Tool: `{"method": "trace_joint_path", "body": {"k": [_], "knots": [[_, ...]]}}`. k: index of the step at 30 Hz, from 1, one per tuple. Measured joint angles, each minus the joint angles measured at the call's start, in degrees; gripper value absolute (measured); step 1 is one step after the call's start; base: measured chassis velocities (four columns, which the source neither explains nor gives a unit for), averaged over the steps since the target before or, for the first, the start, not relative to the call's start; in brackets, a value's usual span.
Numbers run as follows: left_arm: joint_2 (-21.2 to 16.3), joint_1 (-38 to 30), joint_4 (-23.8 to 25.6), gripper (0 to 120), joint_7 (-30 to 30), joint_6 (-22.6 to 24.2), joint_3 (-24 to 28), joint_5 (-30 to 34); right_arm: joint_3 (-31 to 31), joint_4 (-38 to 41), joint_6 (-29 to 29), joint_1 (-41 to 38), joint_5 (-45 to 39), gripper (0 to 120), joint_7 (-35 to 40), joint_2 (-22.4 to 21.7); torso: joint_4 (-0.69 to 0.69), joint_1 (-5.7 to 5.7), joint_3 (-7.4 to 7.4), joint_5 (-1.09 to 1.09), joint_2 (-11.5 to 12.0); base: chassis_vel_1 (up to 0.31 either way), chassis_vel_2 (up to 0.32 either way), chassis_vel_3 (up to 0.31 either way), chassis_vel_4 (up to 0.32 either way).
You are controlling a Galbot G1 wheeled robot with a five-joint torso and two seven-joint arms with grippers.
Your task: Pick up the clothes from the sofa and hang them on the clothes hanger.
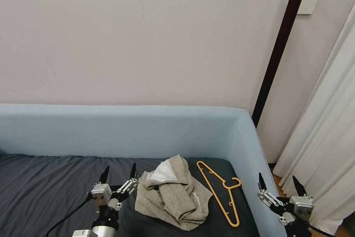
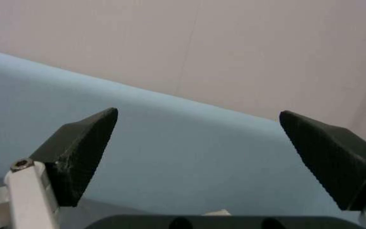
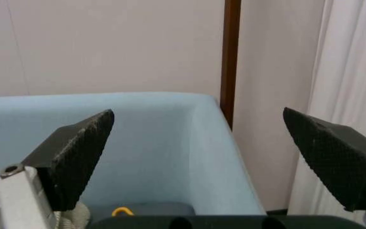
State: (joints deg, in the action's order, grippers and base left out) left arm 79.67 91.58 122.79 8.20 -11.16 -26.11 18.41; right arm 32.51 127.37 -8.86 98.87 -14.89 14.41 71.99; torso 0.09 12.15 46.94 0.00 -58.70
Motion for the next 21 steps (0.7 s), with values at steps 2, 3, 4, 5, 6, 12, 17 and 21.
{"method": "trace_joint_path", "body": {"k": [2,3,4,5,6,12,17,21], "knots": [[0.49,0.41,-0.33,100,0.84,-0.8,0.02,-0.99,-0.28,0.67,1.19,-0.4,-2.83,100,0.49,-0.96,0.01,0.0,0.0,-0.01,0.0,0.0,0.0,0.0,0.0],[0.92,0.84,-0.76,100,1.49,-1.65,0.07,-1.74,-0.44,1.07,2.15,-0.84,-5.22,100,1.04,-1.83,0.0,0.0,0.0,0.01,0.0,0.0,0.0,0.0,0.0],[1.34,1.4,-1.16,100,1.91,-2.47,0.14,-2.45,-0.57,1.16,3.23,-1.66,-7.84,100,1.69,-2.97,0.0,0.0,0.0,0.01,0.0,0.0,0.0,0.0,0.0],[1.81,2.21,-1.48,100,2.18,-3.4,0.16,-2.97,-0.67,0.91,3.96,-2.71,-9.76,100,2.06,-4.06,0.0,0.0,0.0,0.01,0.0,0.0,0.0,0.0,0.0],[2.09,2.78,-1.58,100,2.23,-4.02,0.14,-3.14,-0.83,0.42,4.28,-3.63,-10.71,100,2.16,-4.88,-0.01,0.0,0.0,0.01,0.0,0.0,0.0,0.0,0.0],[3.11,5.87,-0.02,100,2.35,-6.04,-1.01,-3.55,-4.12,-3.53,5.33,-9.95,-16.2,100,1.73,-8.45,-0.01,0.0,0.0,-0.01,0.0,0.0,0.0,0.0,0.0],[3.42,7.38,1.39,100,2.17,-6.97,-3.21,-5.08,-10.22,-7.38,7.41,-16.92,-25.38,100,1.01,-10.66,-0.01,0.0,0.0,-0.01,0.0,0.0,0.0,0.0,0.0],[3.42,8.06,1.61,100,2.08,-7.89,-5.24,-5.64,-16.84,-10.94,12.64,-25.65,-40.91,100,2.48,-11.59,-0.01,0.0,0.0,0.01,0.0,0.0,0.0,0.0,0.0]]}}
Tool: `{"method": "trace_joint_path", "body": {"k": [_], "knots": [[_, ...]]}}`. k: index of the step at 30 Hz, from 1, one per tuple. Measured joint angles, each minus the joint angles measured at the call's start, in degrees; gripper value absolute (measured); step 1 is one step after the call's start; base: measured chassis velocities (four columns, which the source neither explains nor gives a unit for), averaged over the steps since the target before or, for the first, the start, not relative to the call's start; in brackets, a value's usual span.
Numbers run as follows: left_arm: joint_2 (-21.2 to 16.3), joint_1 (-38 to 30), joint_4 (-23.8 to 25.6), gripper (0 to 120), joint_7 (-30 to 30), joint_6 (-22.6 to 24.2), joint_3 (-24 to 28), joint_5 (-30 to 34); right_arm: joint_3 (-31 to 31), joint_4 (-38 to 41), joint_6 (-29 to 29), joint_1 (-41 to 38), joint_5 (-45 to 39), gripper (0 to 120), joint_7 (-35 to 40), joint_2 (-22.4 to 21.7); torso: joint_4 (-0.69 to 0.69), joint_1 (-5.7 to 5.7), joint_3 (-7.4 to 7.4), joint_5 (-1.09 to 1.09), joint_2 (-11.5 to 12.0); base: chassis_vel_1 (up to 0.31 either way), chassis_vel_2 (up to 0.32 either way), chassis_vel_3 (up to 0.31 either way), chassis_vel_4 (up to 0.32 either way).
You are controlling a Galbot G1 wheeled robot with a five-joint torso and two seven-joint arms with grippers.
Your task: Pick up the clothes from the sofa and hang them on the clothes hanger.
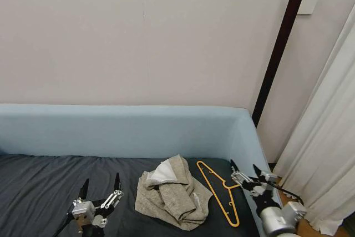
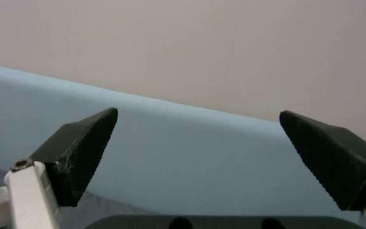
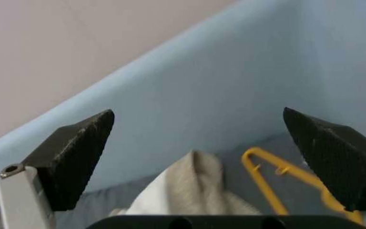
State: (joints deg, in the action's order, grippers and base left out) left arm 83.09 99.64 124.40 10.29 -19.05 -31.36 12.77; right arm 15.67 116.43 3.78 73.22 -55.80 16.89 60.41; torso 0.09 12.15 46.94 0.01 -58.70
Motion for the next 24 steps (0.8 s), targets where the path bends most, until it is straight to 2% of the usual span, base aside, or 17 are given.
{"method": "trace_joint_path", "body": {"k": [1,4,5,9,10,13,14,18,19,23,24], "knots": [[0.0,0.0,0.0,100,0.0,0.0,0.0,0.0,0.0,0.0,0.0,0.0,0.0,100,0.0,0.0,0.0,0.0,0.0,0.0,0.0,0.0,0.0,0.0,0.0],[0.06,0.34,0.21,100,-0.03,-0.71,-1.64,-0.65,-5.22,-5.69,3.75,-8.32,-8.84,100,1.76,1.01,0.0,0.0,0.0,0.01,0.0,0.0,0.0,0.0,0.0],[0.06,0.34,0.21,100,-0.03,-0.71,-1.64,-0.65,-5.22,-5.69,3.75,-8.32,-8.84,100,1.76,1.01,0.0,0.0,0.0,0.01,0.0,0.0,0.0,0.0,0.0],[0.39,0.59,0.15,100,-0.23,-1.5,-3.0,-2.0,-10.77,-16.61,8.05,-16.27,-14.62,100,5.31,4.33,0.01,0.0,0.0,-0.01,0.01,0.0,0.0,0.0,0.0],[0.39,0.59,0.15,100,-0.23,-1.5,-3.0,-2.0,-10.77,-16.61,8.05,-16.27,-14.62,100,5.31,4.33,0.01,0.0,0.0,-0.01,0.01,0.0,0.0,0.0,0.0],[1.12,1.17,0.12,100,-0.29,-2.11,-3.34,-2.75,-13.81,-25.64,9.92,-21.54,-14.17,100,4.96,7.55,0.01,0.0,0.0,0.01,0.01,0.0,0.0,0.0,0.0],[1.12,1.17,0.12,100,-0.29,-2.11,-3.34,-2.75,-13.81,-25.64,9.92,-21.54,-14.17,100,4.96,7.55,0.01,0.0,0.0,0.01,0.01,0.0,0.0,0.0,0.0],[2.09,2.02,0.0,100,-0.6,-3.16,-3.74,-3.67,-16.51,-40.53,10.36,-29.96,-10.88,100,-0.89,13.24,-0.01,0.0,0.01,0.02,0.01,0.0,0.0,0.0,0.0],[2.09,2.02,0.0,100,-0.6,-3.16,-3.74,-3.67,-16.51,-40.53,10.36,-29.96,-10.88,100,-0.89,13.24,-0.01,0.0,0.01,0.02,0.01,0.0,0.0,0.0,0.0],[2.04,2.06,0.08,100,-0.81,-3.33,-5.26,-3.7,-16.69,-50.83,10.25,-35.17,-7.61,100,-7.22,18.01,0.0,0.0,0.0,0.01,0.01,0.0,0.0,0.0,0.0],[2.04,2.06,0.08,100,-0.81,-3.33,-5.26,-3.7,-16.69,-50.83,10.25,-35.17,-7.61,100,-7.22,18.01,0.0,0.0,0.0,0.01,0.01,0.0,0.0,0.0,0.0]]}}
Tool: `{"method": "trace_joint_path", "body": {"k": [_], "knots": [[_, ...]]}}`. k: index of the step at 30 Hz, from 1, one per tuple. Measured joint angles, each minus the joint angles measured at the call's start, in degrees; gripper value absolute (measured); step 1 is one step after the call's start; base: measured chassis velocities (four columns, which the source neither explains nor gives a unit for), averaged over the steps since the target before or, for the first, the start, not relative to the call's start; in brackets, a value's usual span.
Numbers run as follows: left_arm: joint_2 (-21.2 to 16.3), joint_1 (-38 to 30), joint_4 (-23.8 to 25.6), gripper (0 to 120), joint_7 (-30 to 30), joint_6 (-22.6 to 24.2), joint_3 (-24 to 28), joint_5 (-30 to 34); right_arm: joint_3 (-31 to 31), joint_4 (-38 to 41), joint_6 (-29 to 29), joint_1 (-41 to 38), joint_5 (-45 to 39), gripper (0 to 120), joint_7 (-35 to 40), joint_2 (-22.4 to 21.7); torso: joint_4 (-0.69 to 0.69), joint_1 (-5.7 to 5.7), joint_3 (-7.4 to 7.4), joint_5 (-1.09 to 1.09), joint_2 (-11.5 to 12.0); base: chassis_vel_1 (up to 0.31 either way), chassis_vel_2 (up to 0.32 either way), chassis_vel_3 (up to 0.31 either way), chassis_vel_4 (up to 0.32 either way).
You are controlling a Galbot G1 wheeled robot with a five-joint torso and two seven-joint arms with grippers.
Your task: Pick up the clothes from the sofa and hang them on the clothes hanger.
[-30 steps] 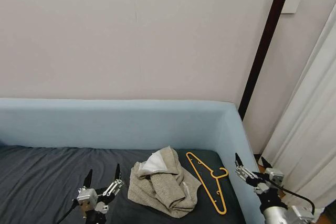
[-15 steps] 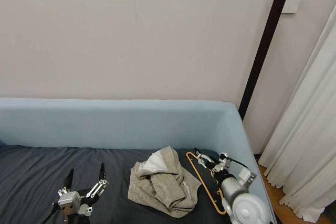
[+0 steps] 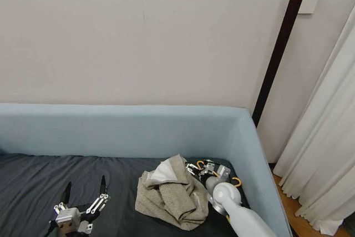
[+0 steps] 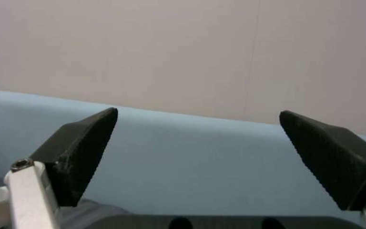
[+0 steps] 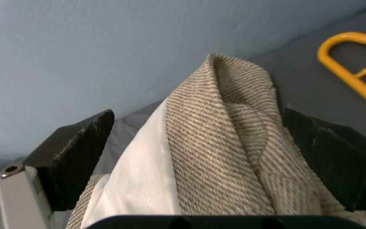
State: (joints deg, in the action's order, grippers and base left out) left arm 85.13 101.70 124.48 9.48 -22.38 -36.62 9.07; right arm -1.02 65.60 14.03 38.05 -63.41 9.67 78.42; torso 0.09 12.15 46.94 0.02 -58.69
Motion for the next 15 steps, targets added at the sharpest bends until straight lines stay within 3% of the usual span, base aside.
{"method": "trace_joint_path", "body": {"k": [8,15], "knots": [[0.05,0.27,0.2,100,-0.21,-0.37,-1.35,0.05,1.03,-16.08,-5.27,-4.88,8.68,100,-11.12,6.13,0.01,0.0,0.0,0.0,-0.01,0.0,0.0,0.0,0.0],[-0.07,0.35,-0.01,100,-0.38,-0.17,-2.09,0.07,3.61,-24.54,-7.23,-7.84,16.19,100,-14.16,9.85,0.0,0.0,0.0,-0.01,-0.01,0.0,0.0,0.0,0.0]]}}
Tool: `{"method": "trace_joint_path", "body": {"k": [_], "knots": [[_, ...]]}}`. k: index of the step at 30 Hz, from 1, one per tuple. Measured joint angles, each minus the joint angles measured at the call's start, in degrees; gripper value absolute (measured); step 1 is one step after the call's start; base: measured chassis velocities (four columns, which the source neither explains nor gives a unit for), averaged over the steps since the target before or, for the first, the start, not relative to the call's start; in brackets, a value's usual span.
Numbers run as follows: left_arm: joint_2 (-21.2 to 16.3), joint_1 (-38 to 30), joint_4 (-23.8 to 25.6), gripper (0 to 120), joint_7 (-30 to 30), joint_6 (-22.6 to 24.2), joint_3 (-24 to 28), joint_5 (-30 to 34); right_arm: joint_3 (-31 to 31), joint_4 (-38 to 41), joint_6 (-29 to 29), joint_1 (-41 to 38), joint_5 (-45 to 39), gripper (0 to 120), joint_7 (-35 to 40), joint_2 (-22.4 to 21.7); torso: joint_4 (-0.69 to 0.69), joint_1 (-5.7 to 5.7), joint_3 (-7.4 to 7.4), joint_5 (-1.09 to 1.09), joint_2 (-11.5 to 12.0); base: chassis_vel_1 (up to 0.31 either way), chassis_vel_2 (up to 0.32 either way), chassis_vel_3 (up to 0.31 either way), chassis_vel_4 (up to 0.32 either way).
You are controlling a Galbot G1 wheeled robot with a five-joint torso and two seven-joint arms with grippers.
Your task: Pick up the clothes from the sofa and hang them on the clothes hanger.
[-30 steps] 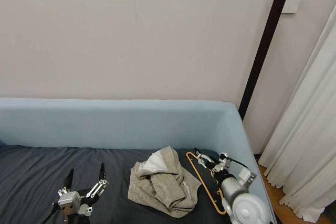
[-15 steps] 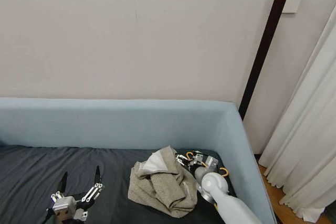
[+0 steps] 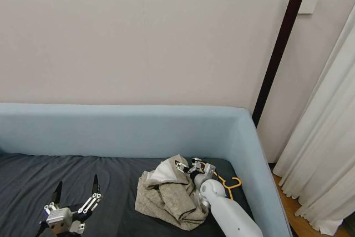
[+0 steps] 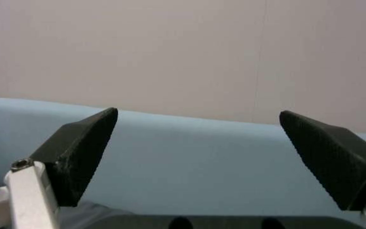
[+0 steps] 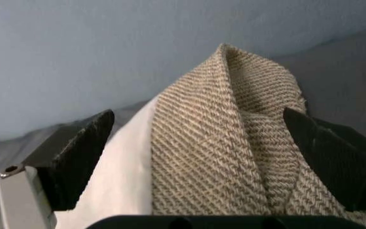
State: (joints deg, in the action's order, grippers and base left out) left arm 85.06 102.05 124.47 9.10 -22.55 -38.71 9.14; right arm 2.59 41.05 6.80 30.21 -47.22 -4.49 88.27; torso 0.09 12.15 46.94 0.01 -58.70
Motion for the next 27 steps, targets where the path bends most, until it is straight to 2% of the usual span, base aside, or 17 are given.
{"method": "trace_joint_path", "body": {"k": [7,16,21,22,27], "knots": [[0.8,0.07,-0.43,100,-0.01,-0.46,0.3,-0.27,0.5,-4.99,-3.06,-1.08,6.2,100,-1.59,1.55,0.01,0.0,0.0,0.0,0.0,0.0,0.0,0.0,0.0],[0.78,0.09,-0.94,100,-0.01,-0.98,0.36,-0.44,1.23,-8.23,-3.61,-1.43,13.41,100,-2.01,3.24,0.0,-0.01,0.0,-0.01,0.0,0.0,0.0,0.0,0.0],[0.56,-0.08,-1.27,100,0.02,-1.08,0.28,-0.37,1.35,-8.92,-4.86,-1.47,15.44,82,-3.8,3.14,0.0,0.0,0.0,-0.01,0.0,0.0,0.0,0.0,0.0],[0.56,-0.08,-1.27,100,0.02,-1.08,0.28,-0.37,1.35,-8.92,-4.86,-1.47,15.44,82,-3.8,3.14,0.0,0.0,0.0,-0.01,0.0,0.0,0.0,0.0,0.0],[0.69,-0.57,-2.01,100,0.03,-1.27,0.66,-0.36,0.75,-8.47,-6.89,-1.06,16.18,60,-5.07,2.87,0.0,-0.01,0.0,-0.01,0.0,0.0,0.0,0.0,0.0]]}}
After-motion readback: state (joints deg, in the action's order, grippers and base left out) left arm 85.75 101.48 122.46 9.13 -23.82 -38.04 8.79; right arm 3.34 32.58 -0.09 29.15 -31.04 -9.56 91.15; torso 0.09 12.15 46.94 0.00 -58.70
